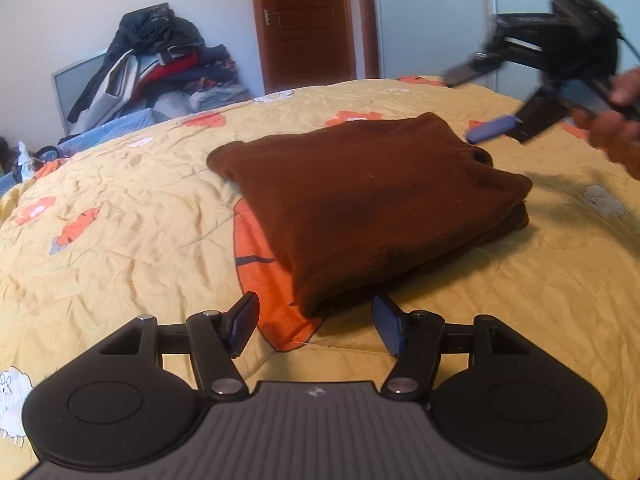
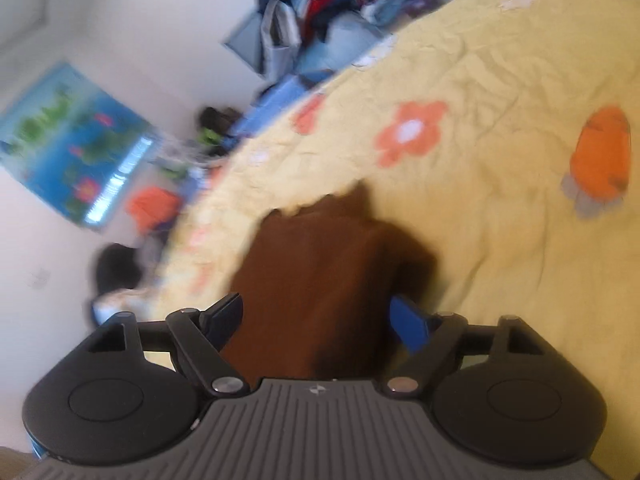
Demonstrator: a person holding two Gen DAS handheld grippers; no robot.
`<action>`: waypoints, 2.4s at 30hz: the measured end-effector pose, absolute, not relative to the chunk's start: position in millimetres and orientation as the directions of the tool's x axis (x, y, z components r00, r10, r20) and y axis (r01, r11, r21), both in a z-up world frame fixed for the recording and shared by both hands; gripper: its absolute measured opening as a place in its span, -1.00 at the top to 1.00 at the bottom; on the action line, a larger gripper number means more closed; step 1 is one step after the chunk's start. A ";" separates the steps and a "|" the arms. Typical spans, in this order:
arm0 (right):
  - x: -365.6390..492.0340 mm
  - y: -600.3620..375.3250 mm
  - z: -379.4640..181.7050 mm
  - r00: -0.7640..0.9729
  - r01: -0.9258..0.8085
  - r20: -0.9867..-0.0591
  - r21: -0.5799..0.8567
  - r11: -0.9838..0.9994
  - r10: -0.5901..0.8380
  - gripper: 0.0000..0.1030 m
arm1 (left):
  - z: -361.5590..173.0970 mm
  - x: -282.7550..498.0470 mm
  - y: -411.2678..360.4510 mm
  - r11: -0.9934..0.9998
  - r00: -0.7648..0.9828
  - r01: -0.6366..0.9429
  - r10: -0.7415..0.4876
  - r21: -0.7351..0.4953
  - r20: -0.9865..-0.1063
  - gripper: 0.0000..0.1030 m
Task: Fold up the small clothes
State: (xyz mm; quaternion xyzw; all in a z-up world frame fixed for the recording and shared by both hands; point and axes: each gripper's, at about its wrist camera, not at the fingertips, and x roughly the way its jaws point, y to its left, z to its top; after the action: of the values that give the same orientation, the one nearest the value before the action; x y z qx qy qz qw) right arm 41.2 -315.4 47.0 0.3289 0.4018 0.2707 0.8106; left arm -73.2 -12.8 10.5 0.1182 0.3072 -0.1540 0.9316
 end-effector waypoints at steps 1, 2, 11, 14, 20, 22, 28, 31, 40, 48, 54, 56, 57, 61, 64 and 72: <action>32.6 -311.6 47.7 0.502 -0.184 -0.478 0.755 0.630 0.720 -0.51 | 9.9 -70.9 -12.5 0.929 0.771 0.347 -0.205 0.128 -0.602 -0.20; 24.6 -306.7 47.7 0.484 -0.195 -0.502 0.737 0.648 0.717 -0.48 | 9.0 -67.9 -12.8 0.933 0.778 0.334 -0.194 0.133 -0.598 -0.08; 9.7 -263.8 33.6 0.395 -0.282 -0.648 0.590 0.757 0.652 0.56 | 9.3 -49.6 -22.1 0.949 0.778 0.302 -0.189 0.093 -0.599 0.77; 12.2 -282.1 24.3 0.395 -0.258 -0.648 0.602 0.756 0.651 0.70 | 4.8 -51.3 -10.3 0.949 0.762 0.310 -0.211 0.058 -0.612 0.78; -0.5 -284.7 23.7 0.401 -0.248 -0.601 0.655 0.714 0.691 0.05 | 22.7 -63.1 11.0 0.925 0.700 0.357 -0.358 -0.132 -0.618 0.49; -6.0 -298.7 33.0 0.441 -0.218 -0.543 0.707 0.673 0.714 -0.50 | 29.9 -65.4 37.0 0.884 0.664 0.341 -0.467 -0.319 -0.584 -0.06; 8.7 -311.3 8.3 0.410 -0.101 -0.514 0.795 0.598 0.754 -0.54 | 10.9 -24.5 73.7 0.691 0.627 0.113 -0.607 -0.714 -0.488 -0.68; 18.8 -297.6 1.8 0.386 -0.096 -0.493 0.819 0.565 0.780 -0.37 | -11.6 -0.3 57.8 0.684 0.556 0.049 -0.624 -0.728 -0.549 0.42; -16.8 -285.5 10.3 0.298 -0.220 -0.535 0.768 0.602 0.791 0.46 | 14.0 -42.5 53.2 0.800 0.529 0.212 -0.577 -0.561 -0.623 0.66; -21.4 -307.1 36.4 0.451 -0.198 -0.510 0.743 0.640 0.732 -0.33 | 58.1 -86.7 19.0 0.935 0.737 0.297 -0.354 -0.194 -0.576 0.02; 20.7 -286.7 77.5 0.545 -0.287 -0.451 0.692 0.663 0.707 -0.35 | 48.8 -63.7 -39.6 0.913 0.731 0.400 -0.374 -0.086 -0.570 -0.35; 39.8 -262.3 64.3 0.485 -0.313 -0.501 0.666 0.677 0.717 -0.41 | 31.3 -52.3 -50.1 0.921 0.724 0.387 -0.330 -0.039 -0.606 -0.34; 48.0 -251.2 53.8 0.465 -0.317 -0.561 0.617 0.720 0.685 -0.42 | 23.9 -52.2 -49.5 0.918 0.727 0.395 -0.333 -0.031 -0.600 -0.34; 58.6 -259.3 28.8 0.483 -0.300 -0.573 0.602 0.740 0.662 -0.16 | 14.1 -64.3 -53.2 0.899 0.758 0.433 -0.328 0.060 -0.563 -0.33; 63.0 -249.3 51.3 0.481 -0.274 -0.619 0.567 0.777 0.621 -0.25 | 11.0 -63.7 -54.7 0.905 0.768 0.423 -0.332 0.043 -0.548 -0.35; 109.0 -151.6 82.2 0.333 -0.425 -0.547 0.640 0.640 0.768 -0.45 | 10.3 -68.5 -52.9 0.908 0.773 0.417 -0.342 0.022 -0.535 -0.35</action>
State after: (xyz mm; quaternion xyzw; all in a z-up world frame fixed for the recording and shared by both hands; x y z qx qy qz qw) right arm 109.0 -151.6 82.2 0.1956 0.4379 0.3762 0.7927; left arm -68.5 -52.9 10.3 0.0698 0.2697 -0.2022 0.9389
